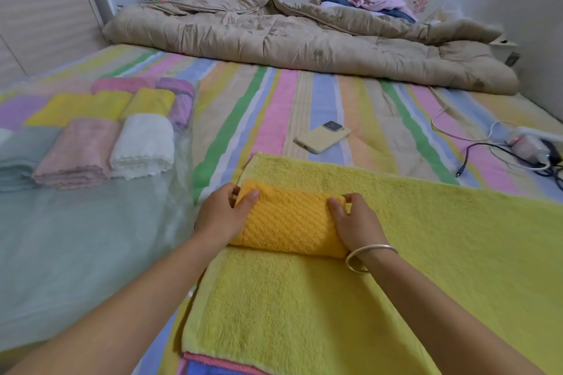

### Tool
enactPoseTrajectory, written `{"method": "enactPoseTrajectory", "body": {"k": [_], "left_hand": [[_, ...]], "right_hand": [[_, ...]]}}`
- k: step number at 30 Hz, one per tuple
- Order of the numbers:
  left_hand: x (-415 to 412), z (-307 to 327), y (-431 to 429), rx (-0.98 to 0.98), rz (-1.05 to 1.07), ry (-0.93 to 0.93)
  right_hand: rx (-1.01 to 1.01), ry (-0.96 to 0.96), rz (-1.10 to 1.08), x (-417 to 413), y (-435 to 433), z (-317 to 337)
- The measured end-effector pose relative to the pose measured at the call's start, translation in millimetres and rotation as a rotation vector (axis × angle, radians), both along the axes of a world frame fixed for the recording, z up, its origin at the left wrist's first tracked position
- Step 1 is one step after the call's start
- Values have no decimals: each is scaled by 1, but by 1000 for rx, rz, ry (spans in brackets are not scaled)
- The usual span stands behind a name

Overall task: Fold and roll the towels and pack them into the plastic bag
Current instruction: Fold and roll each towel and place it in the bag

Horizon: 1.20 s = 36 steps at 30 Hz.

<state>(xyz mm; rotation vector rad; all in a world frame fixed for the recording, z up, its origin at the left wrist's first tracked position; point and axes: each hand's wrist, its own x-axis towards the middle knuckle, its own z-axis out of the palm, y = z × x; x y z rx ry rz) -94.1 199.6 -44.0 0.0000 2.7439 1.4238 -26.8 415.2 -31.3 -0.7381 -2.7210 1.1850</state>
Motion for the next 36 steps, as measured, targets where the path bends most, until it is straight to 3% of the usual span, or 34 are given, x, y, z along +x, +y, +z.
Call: {"method": "enactPoseTrajectory", "body": {"k": [5, 7, 9, 12, 14, 17, 19, 23, 28, 32, 36], "left_hand": [[-1, 9, 8, -369, 72, 90], [-6, 17, 10, -522, -11, 199], [-19, 27, 14, -492, -255, 209], [-36, 44, 28, -347, -723, -95], [-39, 56, 40, -535, -883, -178], [-40, 72, 57, -784, -944, -111], [-36, 83, 64, -705, -994, -166], [-21, 107, 32, -325, -1003, -182], [22, 137, -49, -88, -928, -197], [69, 142, -129, 99, -705, -209], [109, 126, -223, 349, -416, -171]], "right_hand": [[274, -77, -69, 1, -2, 3], [292, -142, -100, 2, -3, 4], [175, -194, -81, 0, -4, 7], [-169, -167, -63, -1, -3, 14], [-364, -108, -84, 5, 2, 17], [-554, 23, -53, 17, 4, 24], [-608, 106, -19, 24, -1, 29], [-762, 247, 80, 37, -16, 55], [-797, 241, 365, 38, -65, 99], [-805, 242, 448, 28, -125, 112], [-623, 271, 471, 25, -194, 97]]}}
